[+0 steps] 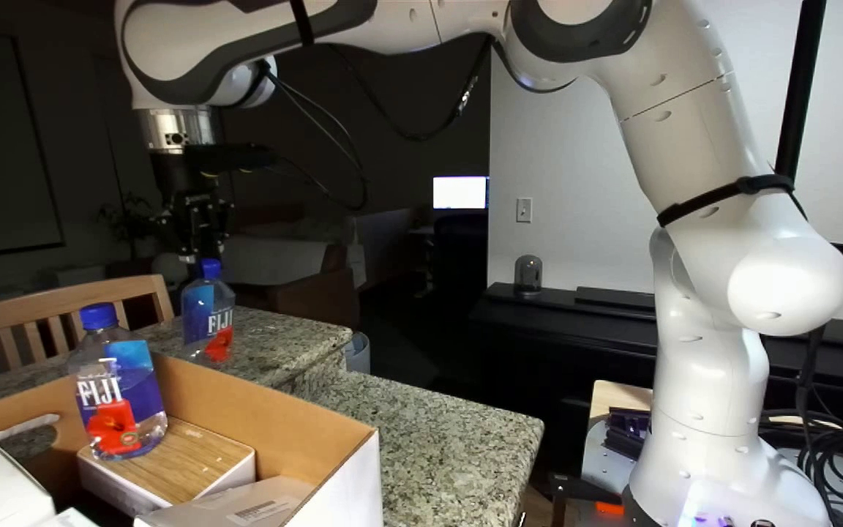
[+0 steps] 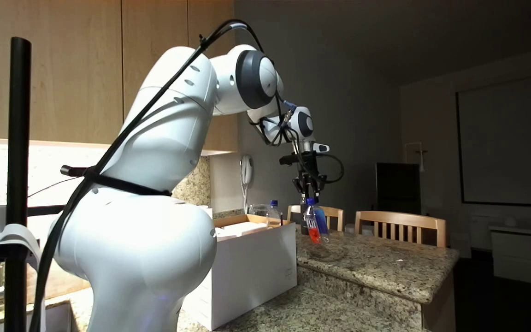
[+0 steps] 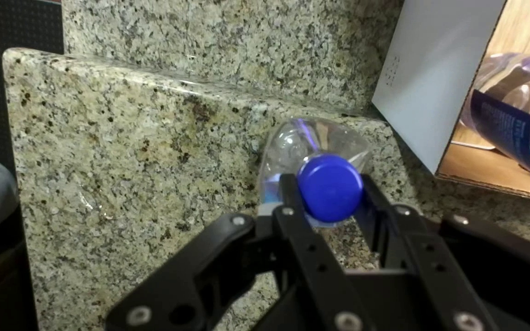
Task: Remove the water bottles from the box and put them on the counter
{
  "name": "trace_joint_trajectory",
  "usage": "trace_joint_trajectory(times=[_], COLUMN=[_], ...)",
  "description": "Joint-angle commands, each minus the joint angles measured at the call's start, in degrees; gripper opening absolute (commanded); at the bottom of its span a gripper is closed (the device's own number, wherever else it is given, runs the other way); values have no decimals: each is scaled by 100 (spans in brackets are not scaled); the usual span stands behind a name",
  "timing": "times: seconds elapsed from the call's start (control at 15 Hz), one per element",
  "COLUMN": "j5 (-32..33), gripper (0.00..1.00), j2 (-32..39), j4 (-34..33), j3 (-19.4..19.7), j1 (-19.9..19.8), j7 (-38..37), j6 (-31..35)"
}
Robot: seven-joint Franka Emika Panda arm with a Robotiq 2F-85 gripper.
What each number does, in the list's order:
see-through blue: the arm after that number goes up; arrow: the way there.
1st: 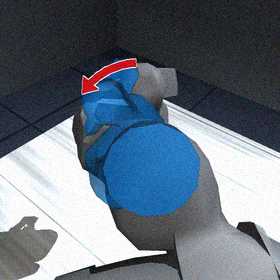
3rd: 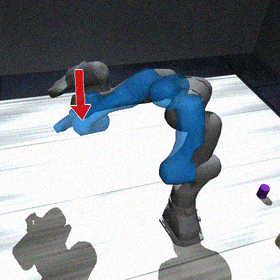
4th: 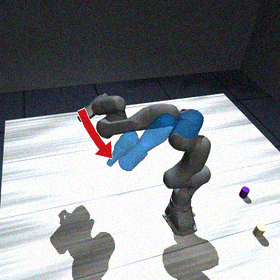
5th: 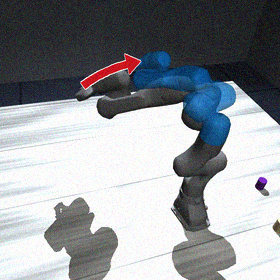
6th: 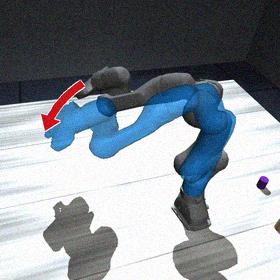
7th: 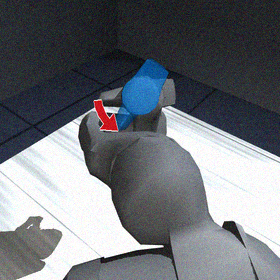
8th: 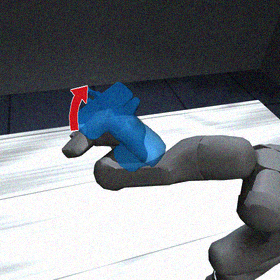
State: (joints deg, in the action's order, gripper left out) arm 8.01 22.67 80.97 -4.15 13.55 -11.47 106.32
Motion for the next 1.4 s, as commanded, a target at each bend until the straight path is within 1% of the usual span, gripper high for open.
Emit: trace_joint_trajectory(times=[0.0, 0.53, 1.0, 1.07, 1.13, 1.2, 1.33], j5=[185, 134, 127, 119, 120, 117, 120], gripper=[15, 15, 15, 58, 59, 64, 77], j2=[270, 698, 812, 820, 826, 833, 841], j4=[-156, -402, -570, -583, -594, -611, -633], j3=[88, 307, 338, 335, 335, 332, 331], j1=[19, -1, 21, 20, 21, 24, 33], j7=[-308, -536, -542, -539, -540, -534, -532], j6=[20, 145, 142, 142, 143, 139, 135])
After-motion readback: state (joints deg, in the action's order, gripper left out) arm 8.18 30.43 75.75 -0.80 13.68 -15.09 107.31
